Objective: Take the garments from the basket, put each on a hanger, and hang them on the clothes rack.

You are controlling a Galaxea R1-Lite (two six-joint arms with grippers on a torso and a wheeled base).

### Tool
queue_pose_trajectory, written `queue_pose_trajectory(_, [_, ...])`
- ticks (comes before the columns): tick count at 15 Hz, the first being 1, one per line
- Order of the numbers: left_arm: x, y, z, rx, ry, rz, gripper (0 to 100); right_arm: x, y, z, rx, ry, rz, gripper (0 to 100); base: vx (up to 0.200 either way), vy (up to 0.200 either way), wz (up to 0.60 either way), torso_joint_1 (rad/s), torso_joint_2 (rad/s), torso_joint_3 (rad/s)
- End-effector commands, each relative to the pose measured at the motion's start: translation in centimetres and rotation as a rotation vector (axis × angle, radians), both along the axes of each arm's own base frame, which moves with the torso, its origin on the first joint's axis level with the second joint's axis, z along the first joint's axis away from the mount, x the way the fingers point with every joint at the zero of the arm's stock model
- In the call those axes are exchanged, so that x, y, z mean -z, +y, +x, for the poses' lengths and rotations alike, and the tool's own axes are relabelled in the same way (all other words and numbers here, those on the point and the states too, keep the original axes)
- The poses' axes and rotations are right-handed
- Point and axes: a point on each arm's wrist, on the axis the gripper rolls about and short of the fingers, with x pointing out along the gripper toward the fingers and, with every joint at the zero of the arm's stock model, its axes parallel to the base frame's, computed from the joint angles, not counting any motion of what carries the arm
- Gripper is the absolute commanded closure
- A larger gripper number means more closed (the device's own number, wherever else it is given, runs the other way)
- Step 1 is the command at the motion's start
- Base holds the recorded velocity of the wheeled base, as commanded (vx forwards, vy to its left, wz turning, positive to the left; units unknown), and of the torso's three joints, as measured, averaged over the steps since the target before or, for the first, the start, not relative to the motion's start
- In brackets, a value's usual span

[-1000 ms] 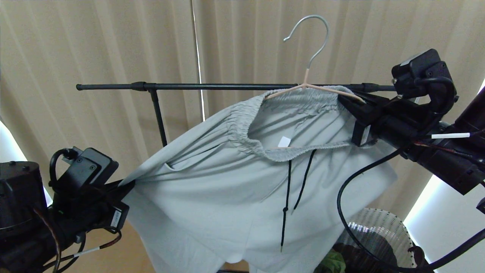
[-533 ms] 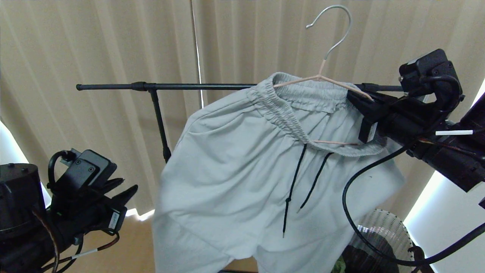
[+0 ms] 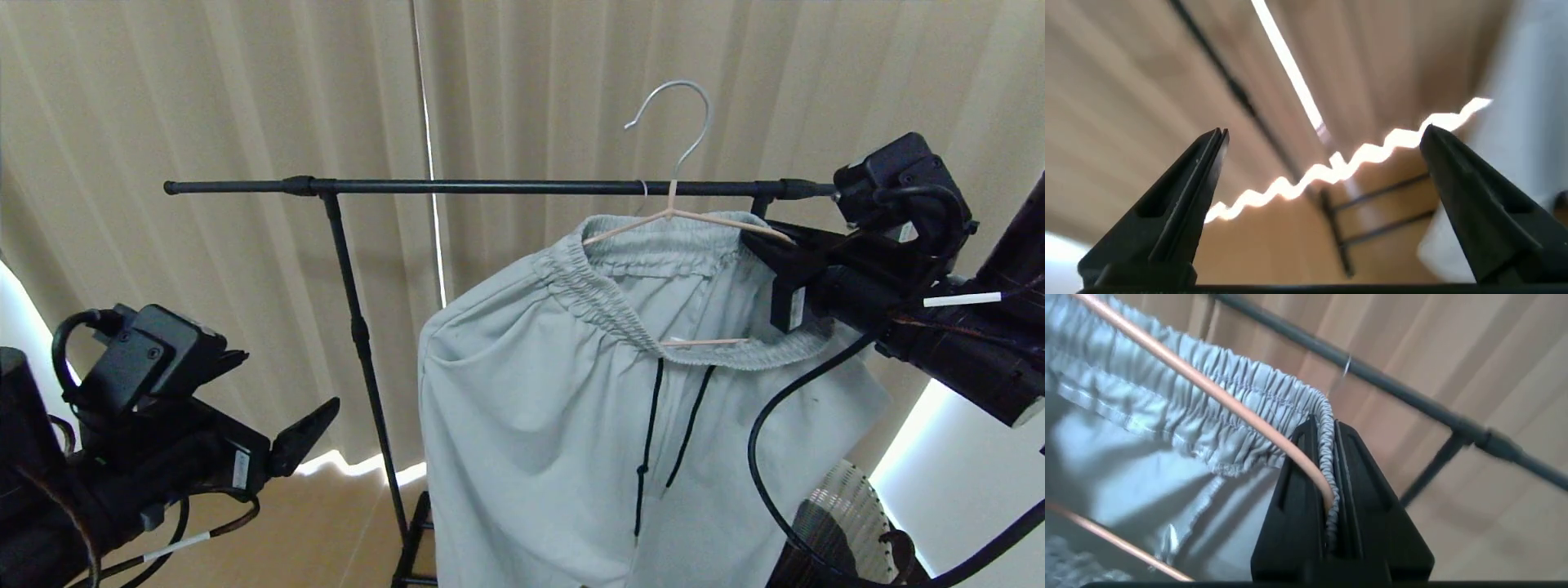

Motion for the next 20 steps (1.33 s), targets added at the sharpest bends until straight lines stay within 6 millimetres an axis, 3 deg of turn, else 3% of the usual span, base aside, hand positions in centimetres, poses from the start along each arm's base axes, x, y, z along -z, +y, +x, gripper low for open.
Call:
queue_pose_trajectory(1, [-1.4, 0.1, -2.1, 0.04, -0.069, -0.1, 0, 0.4, -0.4, -0.9, 0.025, 0.049, -0.022, 100, 0.0, 0.0, 0.0, 0.0, 0.0, 0.0])
queue_pose_trajectory(3, [-1.5, 0.3, -2.7, 0.035, -0.07, -0.138, 0, 0.6, -0.7, -1.3, 0.035, 0.075, -0.034, 100, 0.0, 0.0, 0.0, 0.0, 0.0, 0.0])
queue_pose_trajectory(4, [-1.7, 0.7, -3.8, 0.043, -0.08, -0.23, 0, 0.8, -1.2, -2.2, 0.069, 0.135, -0.065, 100, 0.0, 0.0, 0.0, 0.0, 0.0, 0.0])
queue_pose_trajectory(9, [-2.1, 1.2, -5.5, 0.128, -0.141, -0.202, 0, 0.9, -3.1, -2.2, 0.153, 0.177, -0.077, 100, 0.0, 0.0, 0.0, 0.0, 0.0, 0.0])
queue_pose_trajectory(17, [-2.2, 1.2, -5.4, 0.133, -0.142, -0.195, 0, 1.0, -4.3, -2.6, 0.198, 0.174, -0.072, 100, 0.0, 0.0, 0.0, 0.0, 0.0, 0.0])
queue_pose_trajectory(20, [-2.1, 1.2, -5.3, 0.133, -0.139, -0.199, 0, 0.9, -4.3, -2.8, 0.198, 0.171, -0.071, 100, 0.0, 0.2, 0.0, 0.001, 0.0, 0.002])
